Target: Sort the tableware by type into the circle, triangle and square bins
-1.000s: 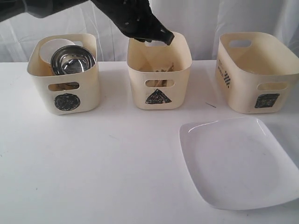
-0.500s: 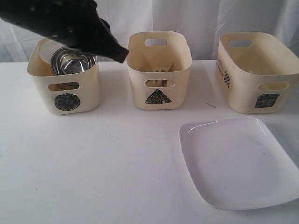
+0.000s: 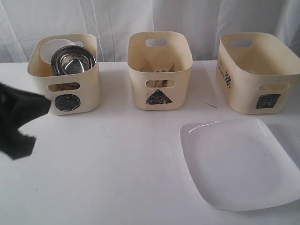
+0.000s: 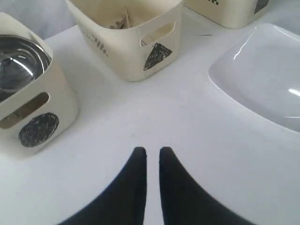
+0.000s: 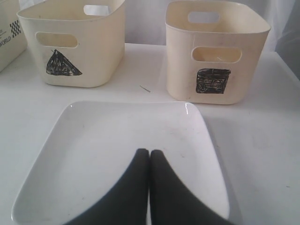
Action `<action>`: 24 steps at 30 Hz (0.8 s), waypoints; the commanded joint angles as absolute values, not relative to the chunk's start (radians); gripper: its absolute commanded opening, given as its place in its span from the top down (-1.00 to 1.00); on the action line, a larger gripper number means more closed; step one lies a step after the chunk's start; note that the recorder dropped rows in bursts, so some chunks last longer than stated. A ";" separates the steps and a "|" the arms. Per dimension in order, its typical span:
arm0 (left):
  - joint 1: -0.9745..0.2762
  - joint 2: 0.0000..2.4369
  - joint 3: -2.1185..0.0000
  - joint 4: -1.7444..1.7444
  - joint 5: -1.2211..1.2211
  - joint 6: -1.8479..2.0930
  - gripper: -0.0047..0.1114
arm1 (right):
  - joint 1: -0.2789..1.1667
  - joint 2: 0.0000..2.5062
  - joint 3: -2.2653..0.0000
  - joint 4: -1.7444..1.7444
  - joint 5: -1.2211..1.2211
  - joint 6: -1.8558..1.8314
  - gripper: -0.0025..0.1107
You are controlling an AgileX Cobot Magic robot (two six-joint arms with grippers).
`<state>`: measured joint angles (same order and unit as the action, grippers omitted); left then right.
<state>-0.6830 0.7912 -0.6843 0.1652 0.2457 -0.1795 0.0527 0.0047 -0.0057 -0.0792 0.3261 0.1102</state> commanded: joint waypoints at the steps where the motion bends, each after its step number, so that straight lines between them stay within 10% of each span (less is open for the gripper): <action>1: -0.688 0.602 -0.533 0.155 0.228 -0.226 0.63 | 0.050 0.000 0.000 -0.078 0.316 0.109 0.96; 24: -0.688 0.233 -0.338 0.135 0.280 -0.290 0.63 | 0.050 0.000 0.000 -0.078 0.316 0.109 0.96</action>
<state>-0.6830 0.2387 -0.3438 0.1471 0.2743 -0.2831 0.0527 0.0047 -0.0057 -0.0792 0.3261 0.1102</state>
